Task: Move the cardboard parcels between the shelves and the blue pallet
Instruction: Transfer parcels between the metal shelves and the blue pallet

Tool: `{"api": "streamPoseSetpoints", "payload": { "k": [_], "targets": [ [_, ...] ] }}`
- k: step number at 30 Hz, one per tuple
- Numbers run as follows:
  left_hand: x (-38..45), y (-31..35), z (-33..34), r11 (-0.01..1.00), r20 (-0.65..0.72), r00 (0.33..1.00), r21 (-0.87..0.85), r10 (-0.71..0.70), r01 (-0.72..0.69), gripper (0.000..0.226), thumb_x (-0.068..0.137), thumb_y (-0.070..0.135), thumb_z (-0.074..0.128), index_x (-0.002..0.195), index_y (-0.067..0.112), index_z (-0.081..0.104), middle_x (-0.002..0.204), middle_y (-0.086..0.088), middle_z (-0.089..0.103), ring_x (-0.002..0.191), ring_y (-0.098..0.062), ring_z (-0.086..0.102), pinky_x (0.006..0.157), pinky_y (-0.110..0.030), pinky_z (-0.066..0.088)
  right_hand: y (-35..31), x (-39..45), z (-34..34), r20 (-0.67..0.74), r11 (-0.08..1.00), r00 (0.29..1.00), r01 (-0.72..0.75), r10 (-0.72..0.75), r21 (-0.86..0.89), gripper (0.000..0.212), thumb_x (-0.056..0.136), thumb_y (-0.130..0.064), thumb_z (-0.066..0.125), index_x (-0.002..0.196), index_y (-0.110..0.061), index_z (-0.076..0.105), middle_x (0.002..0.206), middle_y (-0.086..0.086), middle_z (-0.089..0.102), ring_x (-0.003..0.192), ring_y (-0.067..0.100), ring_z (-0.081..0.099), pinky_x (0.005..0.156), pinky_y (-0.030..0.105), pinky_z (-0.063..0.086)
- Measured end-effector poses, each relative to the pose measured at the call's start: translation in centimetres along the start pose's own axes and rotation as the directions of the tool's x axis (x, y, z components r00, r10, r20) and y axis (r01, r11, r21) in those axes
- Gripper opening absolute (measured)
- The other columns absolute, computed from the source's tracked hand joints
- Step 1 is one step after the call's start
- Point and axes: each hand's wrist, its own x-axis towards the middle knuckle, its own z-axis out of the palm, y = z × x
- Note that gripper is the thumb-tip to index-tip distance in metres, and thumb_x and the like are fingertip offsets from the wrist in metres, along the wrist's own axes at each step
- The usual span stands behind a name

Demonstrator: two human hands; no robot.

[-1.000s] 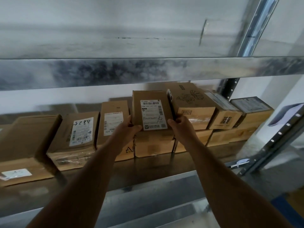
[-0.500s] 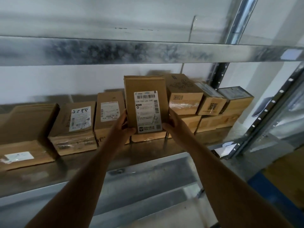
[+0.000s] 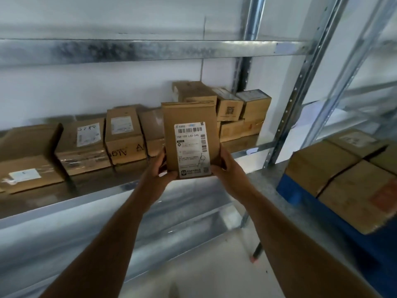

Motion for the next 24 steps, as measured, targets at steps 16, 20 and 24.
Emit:
{"api": "streamPoseSetpoints", "payload": {
  "k": [16,20,24],
  "targets": [
    [-7.1,4.7,12.7,0.995,0.209,0.977,0.088,0.030,-0.049,0.078,0.083,0.012,0.068,0.138,0.047,0.026,0.127,0.015,0.052,0.105,0.000,0.056,0.070,-0.008,0.048,1.6,-16.4,-9.3,-0.233,0.991,0.963,-0.134,0.136,0.026,0.060,0.092,-0.016,0.055,0.118,-0.065,0.032,0.109,-0.027,0.059,0.101,-0.006,0.058,0.085,0.020,0.052],
    [-7.8,5.1,16.3,0.994,0.294,0.954,0.068,0.059,-0.083,0.079,0.084,0.011,0.066,0.145,0.040,0.024,0.131,0.013,0.052,0.113,-0.004,0.054,0.078,-0.012,0.048,2.5,-19.7,-11.9,-0.330,0.986,0.930,-0.163,0.161,0.022,0.066,0.091,-0.019,0.057,0.123,-0.067,0.025,0.110,-0.028,0.057,0.103,-0.005,0.055,0.078,0.014,0.046],
    [-8.0,5.5,19.4,0.995,0.369,0.929,0.074,0.040,-0.073,0.075,0.085,0.017,0.067,0.123,0.067,0.026,0.113,0.032,0.053,0.096,0.014,0.054,0.067,-0.004,0.044,3.5,-22.5,-13.9,-0.391,0.979,0.898,-0.200,0.199,0.038,0.069,0.092,-0.017,0.055,0.143,-0.048,0.020,0.121,-0.020,0.055,0.110,0.001,0.054,0.085,0.019,0.046]
  ]
}}
